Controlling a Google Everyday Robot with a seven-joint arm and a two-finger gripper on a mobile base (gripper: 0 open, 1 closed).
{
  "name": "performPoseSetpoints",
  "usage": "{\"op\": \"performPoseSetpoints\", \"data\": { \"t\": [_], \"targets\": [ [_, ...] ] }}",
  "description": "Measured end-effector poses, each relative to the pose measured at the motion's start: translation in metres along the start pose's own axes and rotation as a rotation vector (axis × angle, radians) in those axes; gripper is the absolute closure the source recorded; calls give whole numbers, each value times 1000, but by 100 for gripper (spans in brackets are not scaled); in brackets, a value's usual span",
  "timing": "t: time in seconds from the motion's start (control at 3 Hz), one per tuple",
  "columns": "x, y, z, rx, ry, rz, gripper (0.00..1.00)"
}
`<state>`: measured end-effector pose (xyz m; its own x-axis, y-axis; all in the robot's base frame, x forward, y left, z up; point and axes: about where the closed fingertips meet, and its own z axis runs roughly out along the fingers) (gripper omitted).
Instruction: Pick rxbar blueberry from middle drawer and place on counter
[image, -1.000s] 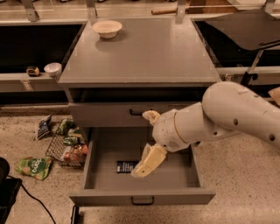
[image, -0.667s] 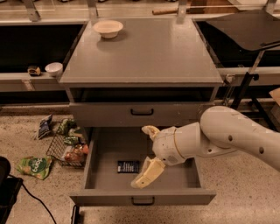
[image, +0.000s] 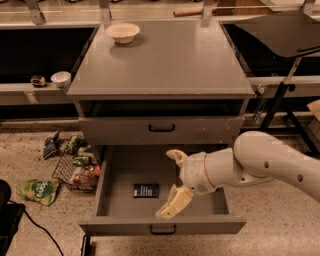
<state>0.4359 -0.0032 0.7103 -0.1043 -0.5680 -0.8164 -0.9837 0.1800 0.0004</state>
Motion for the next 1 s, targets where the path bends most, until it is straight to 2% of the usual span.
{"op": "performPoseSetpoints", "data": {
  "t": [0.67, 1.0],
  "targets": [
    [74, -3, 27, -30, -55, 7, 0],
    [109, -10, 60, -70, -70, 39, 0]
  ]
}}
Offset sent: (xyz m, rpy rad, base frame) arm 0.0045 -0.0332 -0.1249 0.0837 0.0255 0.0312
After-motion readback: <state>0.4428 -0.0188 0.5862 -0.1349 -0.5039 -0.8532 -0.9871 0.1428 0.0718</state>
